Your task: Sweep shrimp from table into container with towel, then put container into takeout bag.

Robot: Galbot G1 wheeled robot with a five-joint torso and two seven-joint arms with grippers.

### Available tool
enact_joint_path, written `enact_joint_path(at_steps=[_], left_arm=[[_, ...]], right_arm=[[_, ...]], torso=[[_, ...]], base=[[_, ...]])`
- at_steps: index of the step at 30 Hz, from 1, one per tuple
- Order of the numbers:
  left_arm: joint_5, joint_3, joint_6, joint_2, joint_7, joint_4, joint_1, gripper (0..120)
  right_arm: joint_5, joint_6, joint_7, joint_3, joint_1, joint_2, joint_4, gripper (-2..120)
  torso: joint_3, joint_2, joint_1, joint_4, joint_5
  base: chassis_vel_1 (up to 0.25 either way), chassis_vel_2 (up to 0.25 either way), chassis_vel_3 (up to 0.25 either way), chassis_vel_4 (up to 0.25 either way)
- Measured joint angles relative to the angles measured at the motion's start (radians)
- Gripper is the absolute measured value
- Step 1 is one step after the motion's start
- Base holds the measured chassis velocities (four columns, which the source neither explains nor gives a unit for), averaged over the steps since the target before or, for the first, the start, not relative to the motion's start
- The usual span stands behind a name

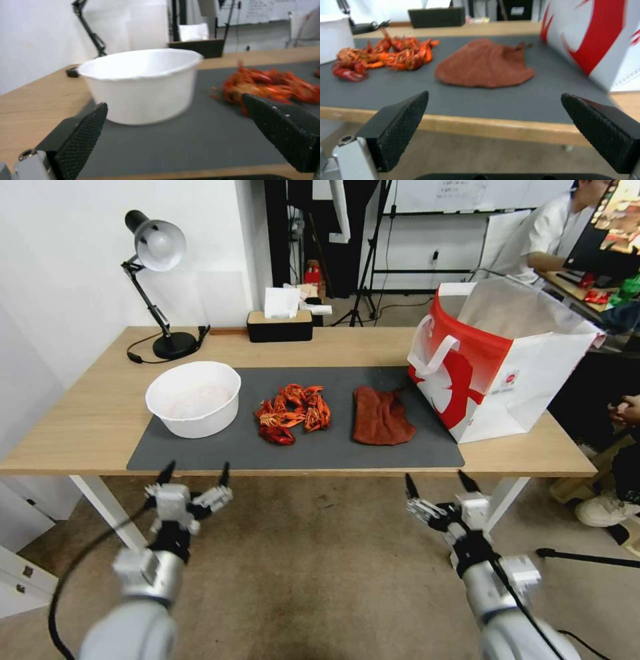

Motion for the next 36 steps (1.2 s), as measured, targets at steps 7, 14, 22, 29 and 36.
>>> enact_joint_path(at_steps=[7,14,22,29,36], left_arm=[[-0.048,-0.034,-0.008,0.02,0.026,0.011,0.004,100],[-0.039,-0.035,-0.008,0.016,0.032,-0.004,0.021,100],[-0.021,-0.055,-0.024,0.041,0.04,-0.018,0.027,100],[-0.023,-0.088,-0.026,0.106,0.041,-0.017,-0.003,100],[-0.107,-0.113,0.007,0.296,0.11,0.034,-0.106,100]], right_arm=[[0.062,-0.011,-0.013,0.052,0.038,-0.062,0.05,100],[0.062,-0.011,-0.01,0.047,0.028,-0.047,0.05,100],[0.067,-0.011,-0.005,0.043,0.023,-0.052,0.036,100],[0.074,-0.01,-0.005,0.038,0.016,-0.058,0.031,100],[0.075,-0.002,-0.003,0.035,0.008,-0.083,0.03,100]], torso=[[0.0,0.0,0.0,0.0003,-0.0013],[0.0,0.0,0.0,0.0002,-0.0012],[0.0,0.0,0.0,0.0002,-0.0011],[0.0,0.0,0.0,0.0001,-0.001],[0.0,0.0,0.0,0.0003,-0.0013]], base=[[0.0,0.0,0.0,0.0],[0.0,0.0,0.0,0.0],[0.0,0.0,0.0,0.0],[0.0,0.0,0.0,0.0],[0.0,0.0,0.0,0.0]])
